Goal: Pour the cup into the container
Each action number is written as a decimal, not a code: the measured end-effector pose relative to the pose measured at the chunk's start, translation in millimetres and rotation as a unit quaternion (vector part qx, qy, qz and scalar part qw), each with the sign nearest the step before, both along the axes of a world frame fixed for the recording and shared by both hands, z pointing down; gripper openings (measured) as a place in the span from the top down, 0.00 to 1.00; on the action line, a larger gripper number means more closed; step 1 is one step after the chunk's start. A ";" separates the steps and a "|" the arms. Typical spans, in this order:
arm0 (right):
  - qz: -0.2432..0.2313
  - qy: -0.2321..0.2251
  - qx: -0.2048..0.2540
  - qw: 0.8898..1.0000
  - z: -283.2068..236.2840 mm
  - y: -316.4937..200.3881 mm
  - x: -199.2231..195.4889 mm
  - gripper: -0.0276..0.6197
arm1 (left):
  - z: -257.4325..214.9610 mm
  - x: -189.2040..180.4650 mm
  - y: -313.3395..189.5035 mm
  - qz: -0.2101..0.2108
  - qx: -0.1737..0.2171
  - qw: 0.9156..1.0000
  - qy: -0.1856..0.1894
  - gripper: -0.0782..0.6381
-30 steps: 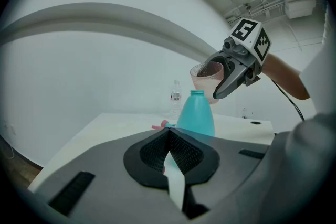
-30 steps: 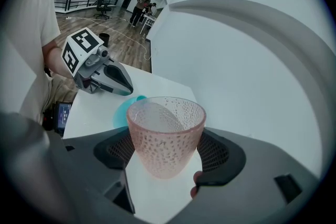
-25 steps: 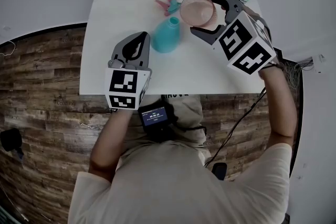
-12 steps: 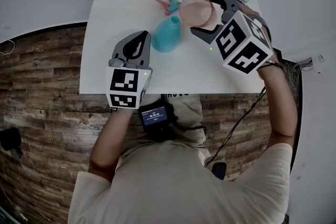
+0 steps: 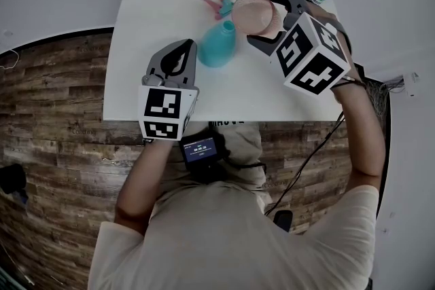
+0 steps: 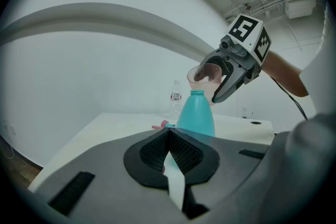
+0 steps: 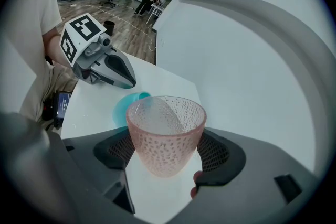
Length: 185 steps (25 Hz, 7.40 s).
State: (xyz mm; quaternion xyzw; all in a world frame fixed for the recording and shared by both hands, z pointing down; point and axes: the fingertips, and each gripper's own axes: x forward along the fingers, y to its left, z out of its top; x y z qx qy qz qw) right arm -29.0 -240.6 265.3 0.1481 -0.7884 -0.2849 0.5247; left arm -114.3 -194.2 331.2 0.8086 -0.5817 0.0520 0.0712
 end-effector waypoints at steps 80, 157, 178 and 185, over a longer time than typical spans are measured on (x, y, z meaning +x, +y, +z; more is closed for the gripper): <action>-0.003 0.061 0.044 0.997 -9.1 -5.2 -1.2 0.39 | -0.2 -0.4 -0.4 0.000 0.000 1.000 0.000 0.88; -0.023 0.087 0.103 0.991 -21.9 -7.6 -5.1 0.39 | -0.7 0.2 0.7 0.000 0.001 1.000 0.000 0.88; -0.026 0.098 0.120 0.988 -25.4 -9.5 -5.0 0.39 | -0.5 0.4 0.0 0.001 0.000 1.000 0.000 0.88; -0.029 0.103 0.127 0.986 -27.2 -10.4 -4.8 0.39 | 0.0 0.3 -0.6 0.001 0.000 1.000 0.001 0.88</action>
